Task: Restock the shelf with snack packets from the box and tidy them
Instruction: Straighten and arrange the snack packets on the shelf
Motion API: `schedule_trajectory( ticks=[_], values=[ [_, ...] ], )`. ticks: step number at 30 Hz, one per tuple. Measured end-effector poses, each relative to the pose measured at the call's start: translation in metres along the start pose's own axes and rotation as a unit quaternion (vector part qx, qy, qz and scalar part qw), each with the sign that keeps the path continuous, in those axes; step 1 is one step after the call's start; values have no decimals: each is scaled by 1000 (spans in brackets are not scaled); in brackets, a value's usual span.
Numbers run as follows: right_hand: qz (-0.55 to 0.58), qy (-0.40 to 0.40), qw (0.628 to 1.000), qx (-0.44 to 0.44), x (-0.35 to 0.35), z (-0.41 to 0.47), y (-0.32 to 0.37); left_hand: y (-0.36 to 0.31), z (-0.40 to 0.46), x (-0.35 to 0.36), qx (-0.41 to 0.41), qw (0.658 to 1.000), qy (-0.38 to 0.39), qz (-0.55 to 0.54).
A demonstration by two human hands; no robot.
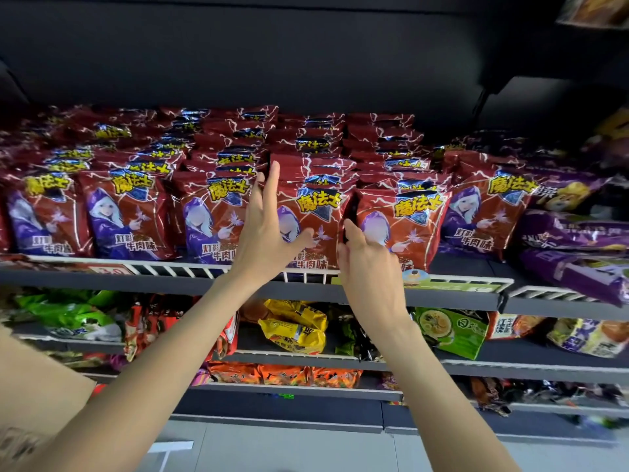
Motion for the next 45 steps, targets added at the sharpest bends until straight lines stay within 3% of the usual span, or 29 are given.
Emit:
schedule_trajectory(
  ticks=[2, 4, 8, 11, 14, 20, 25, 30, 37, 45],
  values=[
    [87, -65, 993, -38, -9, -3, -12, -3, 0, -3, -22, 999, -39, -4],
    [154, -72, 983, -63, -18, -4, -31, -7, 0, -8, -33, 997, -73, 15],
    [210, -111, 971, -27, -45, -3, -81, -25, 4, -8, 93, 979, -147, 102],
    [157, -150, 976, -5, -63, 8, -122, -52, 14, 9, 230, 961, -94, 124],
    [35, -140, 989, -33, -71, 37, -160, -75, 25, 33, 289, 940, -6, 182],
    [-150, 55, 987, -11, -73, 95, -195, -77, 38, 65, 250, 921, 97, 283],
    [-203, 49, 976, -60, -87, 103, -195, -71, 40, 68, 256, 914, 101, 297],
    [-156, 101, 977, -109, -95, 100, -192, -70, 41, 67, 262, 914, 92, 297],
    [-189, 111, 968, -123, -117, 96, -181, -70, 40, 67, 269, 913, 88, 295],
    [-180, 105, 965, -160, -173, 71, -146, -76, 44, 64, 261, 944, 74, 187]
  ],
)
Point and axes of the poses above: each hand's wrist, its own z-axis towards the middle knuckle, its own x-axis out of the palm, y = z × x, the point moved 2 cm from there along z, towards the middle knuckle, and after that the axes turned 8 degrees about x, right-handed, at the moved point
